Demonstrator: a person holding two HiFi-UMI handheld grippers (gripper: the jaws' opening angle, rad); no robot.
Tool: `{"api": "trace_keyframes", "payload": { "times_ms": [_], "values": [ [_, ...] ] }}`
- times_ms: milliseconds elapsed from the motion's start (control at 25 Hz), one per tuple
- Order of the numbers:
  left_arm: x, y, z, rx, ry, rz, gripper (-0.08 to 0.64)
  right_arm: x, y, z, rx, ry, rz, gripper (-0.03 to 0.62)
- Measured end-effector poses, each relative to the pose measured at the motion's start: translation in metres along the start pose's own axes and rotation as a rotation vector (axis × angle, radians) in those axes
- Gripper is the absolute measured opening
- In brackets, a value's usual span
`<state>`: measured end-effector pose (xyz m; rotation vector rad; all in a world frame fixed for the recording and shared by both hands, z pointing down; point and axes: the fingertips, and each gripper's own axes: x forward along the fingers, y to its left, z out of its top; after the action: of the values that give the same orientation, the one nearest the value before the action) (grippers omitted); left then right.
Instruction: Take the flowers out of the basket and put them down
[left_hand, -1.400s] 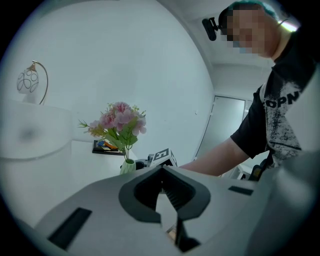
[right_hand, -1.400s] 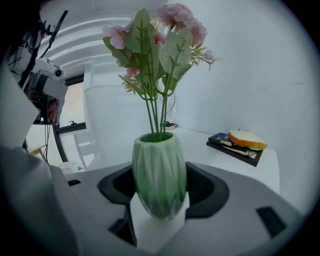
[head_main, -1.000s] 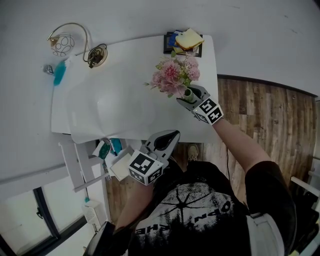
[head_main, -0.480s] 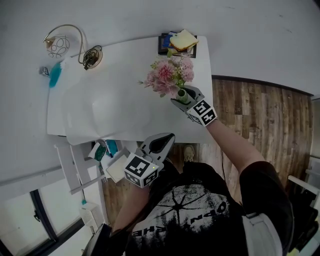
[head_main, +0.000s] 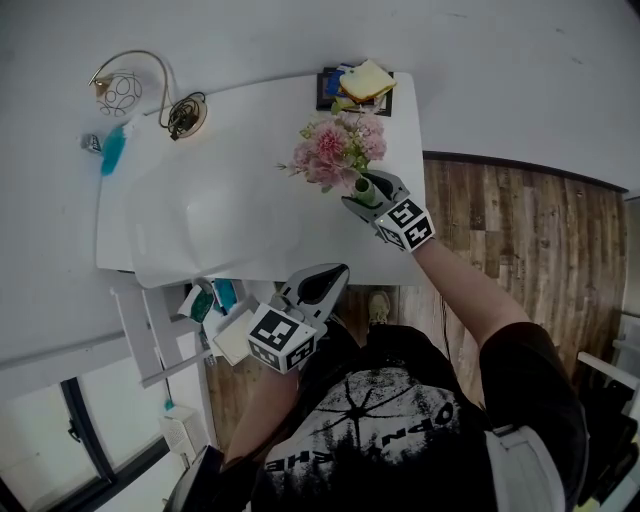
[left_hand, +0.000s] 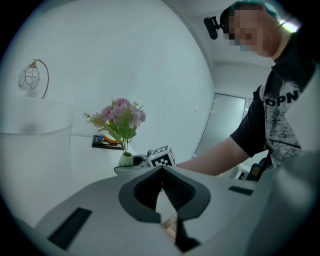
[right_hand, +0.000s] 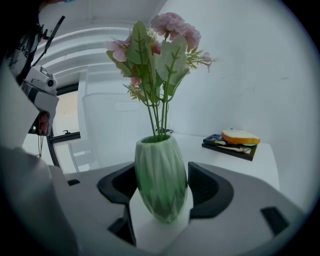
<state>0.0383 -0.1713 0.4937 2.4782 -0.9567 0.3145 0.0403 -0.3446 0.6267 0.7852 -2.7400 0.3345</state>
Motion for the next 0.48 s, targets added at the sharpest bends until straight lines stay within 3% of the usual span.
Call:
{"api": "trace_keyframes", "payload": {
  "times_ms": [480],
  "values": [
    [0.002,-0.012,0.017,0.035,-0.03,-0.004,0.015,-0.029,0.003,0.001,0.003,0.008,0.013,0.287]
  ]
}}
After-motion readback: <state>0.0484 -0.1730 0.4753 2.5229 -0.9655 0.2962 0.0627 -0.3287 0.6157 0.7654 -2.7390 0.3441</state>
